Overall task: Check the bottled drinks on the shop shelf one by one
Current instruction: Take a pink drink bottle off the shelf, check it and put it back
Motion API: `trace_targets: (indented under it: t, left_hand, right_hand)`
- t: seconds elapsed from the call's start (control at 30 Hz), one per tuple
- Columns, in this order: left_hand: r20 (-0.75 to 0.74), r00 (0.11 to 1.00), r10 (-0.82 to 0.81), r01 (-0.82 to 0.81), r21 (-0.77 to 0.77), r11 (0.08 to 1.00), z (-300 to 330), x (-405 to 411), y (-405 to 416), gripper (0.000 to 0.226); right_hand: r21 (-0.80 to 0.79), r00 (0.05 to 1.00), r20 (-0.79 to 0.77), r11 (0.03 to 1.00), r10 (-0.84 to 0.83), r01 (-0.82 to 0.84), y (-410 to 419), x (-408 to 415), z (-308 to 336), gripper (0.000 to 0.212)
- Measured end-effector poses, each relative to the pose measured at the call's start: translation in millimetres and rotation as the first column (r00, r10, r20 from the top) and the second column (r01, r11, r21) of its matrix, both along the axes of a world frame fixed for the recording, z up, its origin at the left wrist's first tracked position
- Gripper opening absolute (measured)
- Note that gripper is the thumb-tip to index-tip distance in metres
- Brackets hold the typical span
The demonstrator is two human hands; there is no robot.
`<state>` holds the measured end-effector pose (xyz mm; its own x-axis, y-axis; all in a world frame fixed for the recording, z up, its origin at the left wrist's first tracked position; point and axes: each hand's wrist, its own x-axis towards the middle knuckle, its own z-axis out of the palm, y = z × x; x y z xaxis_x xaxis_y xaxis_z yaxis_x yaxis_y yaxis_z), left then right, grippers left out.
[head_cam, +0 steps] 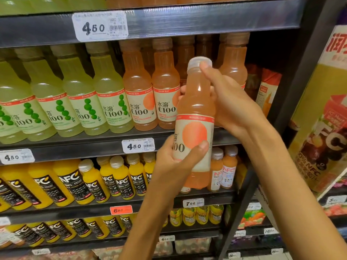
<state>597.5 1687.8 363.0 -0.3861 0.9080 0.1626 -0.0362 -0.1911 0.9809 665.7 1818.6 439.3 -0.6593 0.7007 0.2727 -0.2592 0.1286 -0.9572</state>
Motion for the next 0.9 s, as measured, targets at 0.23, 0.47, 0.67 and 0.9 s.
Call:
trace_targets:
  t: [0.23, 0.47, 0.67, 0.9]
  left_hand:
    - [0.045, 0.995, -0.087, 0.086, 0.020, 0.996, -18, -4, 6, 0.043]
    - [0.065, 0.968, -0.244, 0.244, 0.010, 0.970, -28, -12, 11, 0.094]
    - [-0.243, 0.957, 0.160, -0.113, 0.194, 0.974, -24, -15, 18, 0.060]
    - [-0.467, 0.822, 0.327, -0.240, 0.237, 0.942, -32, -13, 18, 0.081]
  right_hand:
    - [-0.037, 0.990, -0.142, 0.999, 0.022, -0.028, -9, -1, -4, 0.029]
    - [0.052, 0.938, -0.280, 0.978, 0.207, -0.200, -10, 5, -11, 0.041]
    - [0.104, 0.936, -0.303, 0.982, 0.180, -0.155, -8, 14, -26, 0.052]
    - [0.016, 0.787, -0.516, 0.923, 0.337, -0.385, -11, 14, -35, 0.053]
